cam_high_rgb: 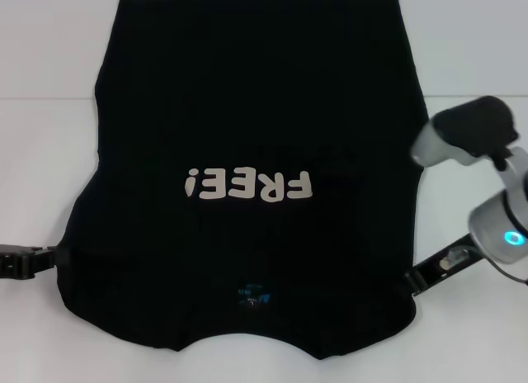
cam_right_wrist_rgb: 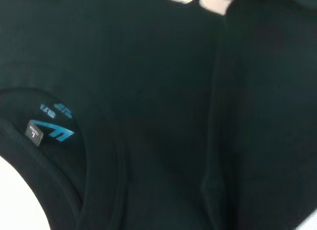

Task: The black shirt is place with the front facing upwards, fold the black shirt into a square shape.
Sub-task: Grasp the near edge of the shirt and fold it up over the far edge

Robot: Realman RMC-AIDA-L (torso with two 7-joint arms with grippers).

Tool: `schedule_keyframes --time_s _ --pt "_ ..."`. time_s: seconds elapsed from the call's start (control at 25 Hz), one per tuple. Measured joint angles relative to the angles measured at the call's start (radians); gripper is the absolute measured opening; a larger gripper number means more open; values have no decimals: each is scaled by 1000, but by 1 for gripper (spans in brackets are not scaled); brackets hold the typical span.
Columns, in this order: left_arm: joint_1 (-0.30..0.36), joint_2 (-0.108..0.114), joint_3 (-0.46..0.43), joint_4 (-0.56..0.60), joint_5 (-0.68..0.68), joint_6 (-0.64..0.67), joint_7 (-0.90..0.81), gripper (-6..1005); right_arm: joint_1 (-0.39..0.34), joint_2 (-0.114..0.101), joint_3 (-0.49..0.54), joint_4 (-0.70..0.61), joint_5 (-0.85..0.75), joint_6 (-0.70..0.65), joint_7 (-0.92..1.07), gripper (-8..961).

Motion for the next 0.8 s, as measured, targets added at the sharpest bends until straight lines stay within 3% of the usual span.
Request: schedule_keyframes --time_s 0.36,0.8 --pt "14 5 -47 0 -23 44 -6 7 -102 -3 80 -49 7 11 -27 19" --pt "25 6 -86 -1 -24 100 -12 7 -114 -3 220 -70 60 -63 -163 20"
